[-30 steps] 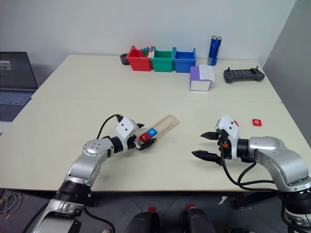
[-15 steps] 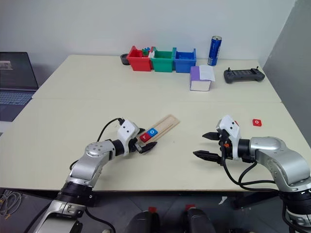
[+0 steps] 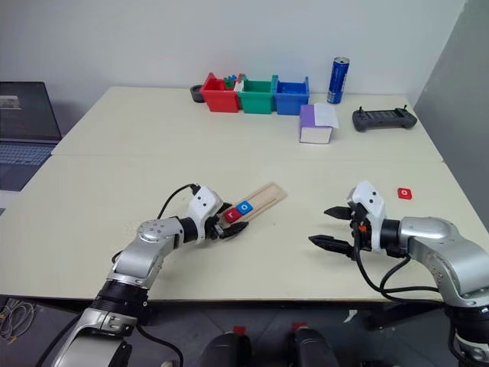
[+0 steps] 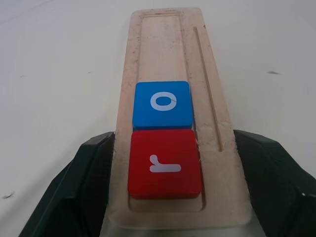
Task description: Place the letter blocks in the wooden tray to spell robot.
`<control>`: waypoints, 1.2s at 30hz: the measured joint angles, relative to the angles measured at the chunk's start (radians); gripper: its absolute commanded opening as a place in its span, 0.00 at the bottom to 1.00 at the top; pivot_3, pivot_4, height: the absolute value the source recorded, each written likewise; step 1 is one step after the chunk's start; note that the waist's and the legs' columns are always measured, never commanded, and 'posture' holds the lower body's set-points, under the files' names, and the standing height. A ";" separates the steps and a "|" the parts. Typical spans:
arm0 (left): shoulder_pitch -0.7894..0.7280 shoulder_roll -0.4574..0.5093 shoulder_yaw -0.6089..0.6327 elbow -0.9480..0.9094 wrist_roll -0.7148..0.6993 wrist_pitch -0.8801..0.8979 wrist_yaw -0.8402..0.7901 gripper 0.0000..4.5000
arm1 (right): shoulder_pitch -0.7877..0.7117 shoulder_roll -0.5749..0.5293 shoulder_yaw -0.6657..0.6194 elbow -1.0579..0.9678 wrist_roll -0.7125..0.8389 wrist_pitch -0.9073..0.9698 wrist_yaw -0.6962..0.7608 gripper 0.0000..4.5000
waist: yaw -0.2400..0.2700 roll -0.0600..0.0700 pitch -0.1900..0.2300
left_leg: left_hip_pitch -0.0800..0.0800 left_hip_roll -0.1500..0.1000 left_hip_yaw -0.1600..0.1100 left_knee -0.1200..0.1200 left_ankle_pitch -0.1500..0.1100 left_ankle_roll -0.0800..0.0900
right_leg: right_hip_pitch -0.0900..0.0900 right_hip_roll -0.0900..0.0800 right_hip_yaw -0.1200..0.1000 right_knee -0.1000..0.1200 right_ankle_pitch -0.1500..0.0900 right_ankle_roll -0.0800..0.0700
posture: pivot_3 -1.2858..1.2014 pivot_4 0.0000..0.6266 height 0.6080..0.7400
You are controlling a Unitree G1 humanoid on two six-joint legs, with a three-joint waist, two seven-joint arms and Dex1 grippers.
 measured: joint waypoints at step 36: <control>-0.217 -0.147 -0.168 0.294 0.068 -0.219 -0.336 0.99 | 0.311 -0.071 -0.254 -0.065 0.039 -0.042 -0.017 1.00 | -0.004 -0.001 0.001 | -0.004 -0.001 -0.003 0.002 -0.003 0.005 | 0.001 0.001 -0.002 -0.008 0.001 0.003 | 0.52 0.24 1.00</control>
